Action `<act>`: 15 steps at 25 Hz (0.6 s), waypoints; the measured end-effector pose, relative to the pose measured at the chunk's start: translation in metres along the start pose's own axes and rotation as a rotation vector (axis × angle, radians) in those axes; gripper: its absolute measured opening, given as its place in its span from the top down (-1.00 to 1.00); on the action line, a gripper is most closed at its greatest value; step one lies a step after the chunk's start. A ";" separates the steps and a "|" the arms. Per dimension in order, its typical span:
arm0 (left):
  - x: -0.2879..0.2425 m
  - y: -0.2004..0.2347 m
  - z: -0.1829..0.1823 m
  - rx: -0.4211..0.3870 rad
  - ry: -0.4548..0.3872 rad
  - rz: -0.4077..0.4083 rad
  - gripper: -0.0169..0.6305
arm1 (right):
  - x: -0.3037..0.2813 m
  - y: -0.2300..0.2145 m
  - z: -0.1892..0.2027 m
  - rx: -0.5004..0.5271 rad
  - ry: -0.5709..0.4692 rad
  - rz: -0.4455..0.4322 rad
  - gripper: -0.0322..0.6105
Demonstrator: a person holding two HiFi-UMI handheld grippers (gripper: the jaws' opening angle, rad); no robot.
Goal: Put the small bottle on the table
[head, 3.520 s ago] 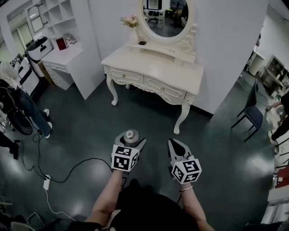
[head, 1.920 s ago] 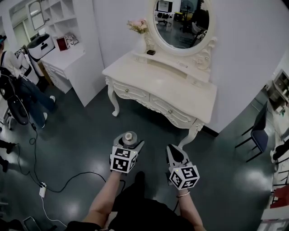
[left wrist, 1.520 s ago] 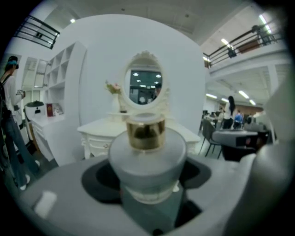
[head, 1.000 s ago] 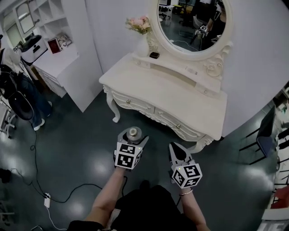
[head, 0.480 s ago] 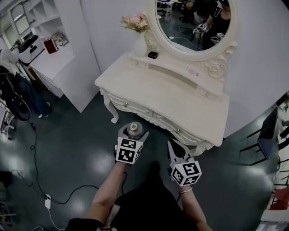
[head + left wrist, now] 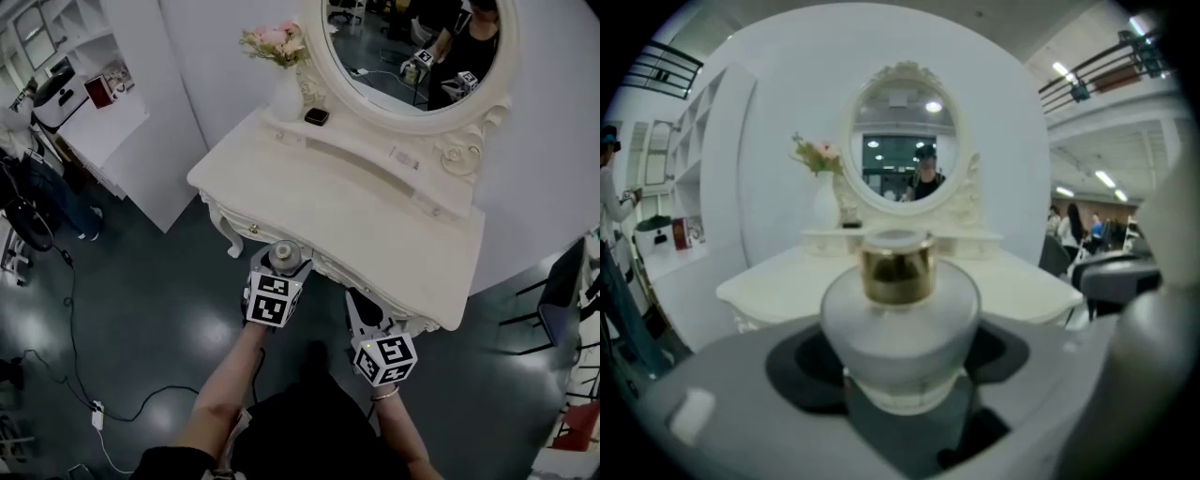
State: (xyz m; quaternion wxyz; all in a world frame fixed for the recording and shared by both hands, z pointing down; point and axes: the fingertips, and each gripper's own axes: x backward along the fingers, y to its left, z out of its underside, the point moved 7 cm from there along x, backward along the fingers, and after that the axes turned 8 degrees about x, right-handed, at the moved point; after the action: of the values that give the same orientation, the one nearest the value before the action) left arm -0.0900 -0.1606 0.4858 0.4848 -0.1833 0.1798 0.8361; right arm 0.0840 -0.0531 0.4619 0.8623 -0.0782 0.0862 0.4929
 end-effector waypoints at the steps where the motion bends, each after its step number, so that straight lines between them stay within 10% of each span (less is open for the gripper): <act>1: -0.008 0.001 -0.003 0.000 0.002 -0.004 -0.12 | -0.004 -0.004 0.001 -0.001 0.004 -0.006 0.88; 15: -0.100 0.005 -0.024 0.000 0.029 0.002 -0.12 | -0.035 -0.058 -0.001 -0.015 0.031 -0.010 0.89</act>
State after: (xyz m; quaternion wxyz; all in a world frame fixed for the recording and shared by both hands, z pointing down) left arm -0.0453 -0.2491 0.5134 0.4814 -0.1952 0.1872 0.8337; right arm 0.1169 -0.1115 0.4719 0.8627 -0.0926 0.0955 0.4880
